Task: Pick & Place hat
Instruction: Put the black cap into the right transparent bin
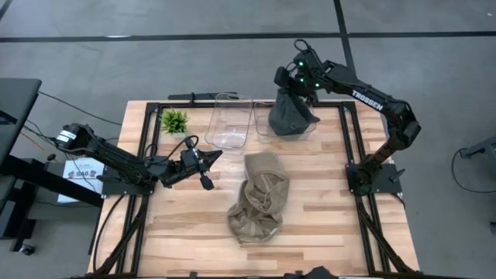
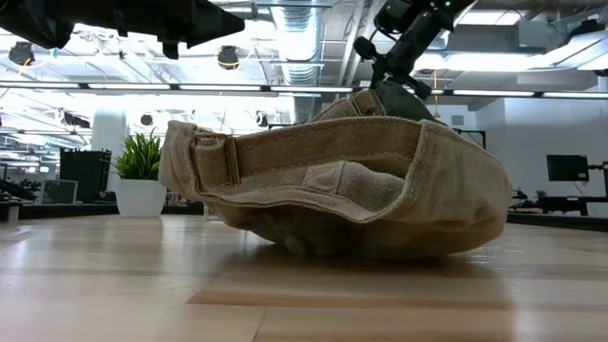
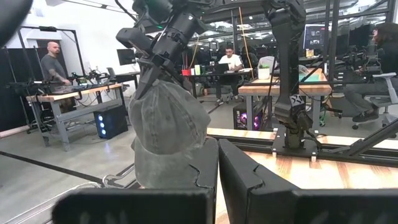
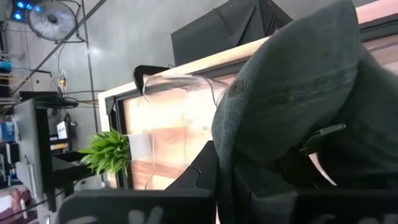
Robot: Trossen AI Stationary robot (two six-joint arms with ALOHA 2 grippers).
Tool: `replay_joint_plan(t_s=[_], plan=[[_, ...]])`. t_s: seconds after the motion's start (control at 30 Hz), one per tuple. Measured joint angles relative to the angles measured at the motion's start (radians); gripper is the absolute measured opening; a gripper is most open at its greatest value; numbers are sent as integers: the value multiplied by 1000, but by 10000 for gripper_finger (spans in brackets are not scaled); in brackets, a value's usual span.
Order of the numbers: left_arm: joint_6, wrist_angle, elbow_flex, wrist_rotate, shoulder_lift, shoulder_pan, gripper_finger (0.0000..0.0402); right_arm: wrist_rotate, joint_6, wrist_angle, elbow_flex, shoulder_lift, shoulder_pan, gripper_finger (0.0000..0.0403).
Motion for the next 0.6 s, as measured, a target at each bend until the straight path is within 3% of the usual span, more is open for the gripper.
replay_joint_plan(t_s=[0.3, 0.6], plan=[[0, 0, 0, 0, 0, 0, 12, 119, 3, 0, 0, 0, 57, 1], [0, 0, 0, 0, 0, 0, 12, 126, 3, 14, -23, 0, 58, 1]])
